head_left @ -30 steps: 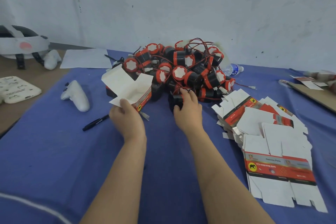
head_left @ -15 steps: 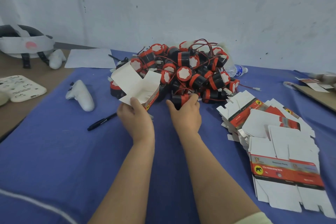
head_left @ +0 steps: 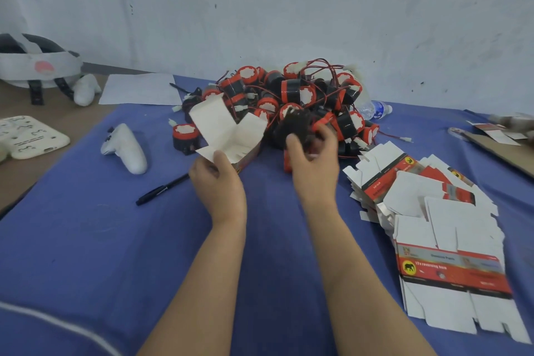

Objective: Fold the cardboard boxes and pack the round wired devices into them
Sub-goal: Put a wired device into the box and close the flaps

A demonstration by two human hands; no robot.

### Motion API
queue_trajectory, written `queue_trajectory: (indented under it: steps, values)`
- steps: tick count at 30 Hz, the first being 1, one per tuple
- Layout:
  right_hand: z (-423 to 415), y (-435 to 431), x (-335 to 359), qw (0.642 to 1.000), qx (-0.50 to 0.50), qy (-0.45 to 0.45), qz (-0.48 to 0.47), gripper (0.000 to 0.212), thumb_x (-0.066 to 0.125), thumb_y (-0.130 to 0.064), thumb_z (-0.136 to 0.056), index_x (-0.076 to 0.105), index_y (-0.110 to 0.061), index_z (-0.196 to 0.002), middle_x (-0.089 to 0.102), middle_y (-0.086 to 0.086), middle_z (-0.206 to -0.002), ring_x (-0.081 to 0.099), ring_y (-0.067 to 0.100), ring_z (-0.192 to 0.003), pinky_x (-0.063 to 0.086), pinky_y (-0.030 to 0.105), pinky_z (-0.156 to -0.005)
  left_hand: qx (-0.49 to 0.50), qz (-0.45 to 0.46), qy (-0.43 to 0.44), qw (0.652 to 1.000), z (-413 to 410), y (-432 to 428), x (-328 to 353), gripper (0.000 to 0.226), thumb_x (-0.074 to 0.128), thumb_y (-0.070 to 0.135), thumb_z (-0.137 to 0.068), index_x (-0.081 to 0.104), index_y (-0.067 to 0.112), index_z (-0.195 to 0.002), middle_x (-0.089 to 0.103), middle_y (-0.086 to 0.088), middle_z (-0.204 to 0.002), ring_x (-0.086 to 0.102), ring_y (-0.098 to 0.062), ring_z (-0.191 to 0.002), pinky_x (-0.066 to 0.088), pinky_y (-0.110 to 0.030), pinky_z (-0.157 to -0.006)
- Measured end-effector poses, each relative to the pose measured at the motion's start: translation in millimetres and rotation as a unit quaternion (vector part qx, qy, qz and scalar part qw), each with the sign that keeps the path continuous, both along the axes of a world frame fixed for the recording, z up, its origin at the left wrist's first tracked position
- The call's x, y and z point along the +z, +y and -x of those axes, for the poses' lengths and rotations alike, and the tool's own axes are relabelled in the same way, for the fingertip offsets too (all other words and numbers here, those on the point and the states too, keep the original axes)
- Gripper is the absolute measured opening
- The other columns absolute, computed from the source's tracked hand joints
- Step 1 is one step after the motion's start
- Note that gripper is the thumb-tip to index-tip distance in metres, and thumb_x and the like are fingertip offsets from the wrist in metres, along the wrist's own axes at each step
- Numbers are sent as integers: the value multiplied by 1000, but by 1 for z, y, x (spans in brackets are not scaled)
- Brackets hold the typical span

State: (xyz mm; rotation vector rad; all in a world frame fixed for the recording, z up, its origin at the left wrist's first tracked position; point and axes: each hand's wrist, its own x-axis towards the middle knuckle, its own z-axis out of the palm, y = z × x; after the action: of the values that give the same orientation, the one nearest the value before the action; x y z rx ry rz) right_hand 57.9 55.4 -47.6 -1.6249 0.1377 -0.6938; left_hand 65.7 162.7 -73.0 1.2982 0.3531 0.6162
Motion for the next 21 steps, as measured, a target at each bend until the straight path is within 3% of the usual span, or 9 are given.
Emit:
queue_trajectory:
  steps: [2, 3, 6, 9, 12, 15, 17, 19, 21]
  values:
    - [9, -8, 13, 994, -19, -102, 11, 56, 68, -23, -86, 42, -22, -137, 58, -31, -105, 63, -1, -91, 50, 12, -75, -25, -24, -4, 999, 3, -3, 1, 18, 44, 20, -95, 58, 10, -89, 61, -12, -104, 58, -30, -91, 48, -40, -73]
    - [12, -11, 18, 989, -21, -139, 38, 57, 68, -18, -86, 43, -19, -137, 57, -30, -111, 63, 3, -98, 51, 14, -79, -44, -36, -3, 998, 4, -5, 2, 17, 44, 21, -95, 59, 18, -86, 62, -6, -99, 59, -24, -86, 49, -37, -70]
    - [17, -17, 19, 967, -44, -182, 173, 55, 64, -2, -83, 48, -15, -135, 53, -10, -127, 51, 6, -117, 46, 19, -93, -122, -81, 29, 989, 5, -10, -2, 21, 45, 22, -95, 56, 22, -78, 58, 3, -78, 52, -11, -69, 39, -26, -57]
    - [18, -15, -5, 956, -16, -108, 272, 58, 61, 4, -82, 51, -19, -134, 50, -6, -133, 45, 12, -124, 40, 26, -102, -185, -141, 72, 970, 5, -16, -7, 19, 43, 20, -95, 56, 12, -84, 54, 0, -77, 48, -15, -69, 36, -30, -59]
    - [12, -12, -27, 944, 57, 29, 322, 62, 56, -1, -86, 42, -22, -142, 40, -1, -145, 42, 19, -129, 43, 32, -100, -178, -168, 101, 964, 3, -14, -9, 21, 43, 18, -95, 49, 18, -76, 46, 4, -69, 41, -13, -63, 29, -30, -51]
    - [7, -13, -33, 944, 83, 60, 314, 60, 58, -20, -91, 34, -24, -146, 32, -2, -151, 37, 15, -132, 37, 20, -96, -177, -181, 105, 962, 2, -11, -9, 15, 43, 18, -96, 53, 17, -84, 49, 6, -71, 43, -10, -63, 29, -27, -52]
    - [5, -13, -34, 946, 79, 50, 310, 58, 63, -34, -90, 40, -23, -142, 37, -4, -146, 39, 10, -127, 35, 15, -93, -177, -188, 105, 960, 3, -11, -8, 14, 42, 19, -97, 56, 16, -95, 53, 6, -77, 47, -8, -68, 31, -26, -53]
    - [5, -12, -35, 949, 61, 43, 307, 50, 66, -42, -86, 48, -23, -129, 45, -7, -133, 50, 6, -103, 38, 8, -78, -175, -202, 102, 958, 4, -12, -8, 15, 42, 19, -97, 56, 15, -97, 54, 5, -79, 48, -8, -69, 32, -26, -53]
    - [5, -12, -34, 952, 39, 43, 300, 35, 68, -38, -86, 50, -23, -113, 48, -7, -118, 53, 6, -81, 41, 12, -66, -175, -207, 101, 957, 4, -12, -8, 14, 41, 18, -97, 54, 14, -92, 53, 3, -77, 46, -9, -67, 30, -26, -52]
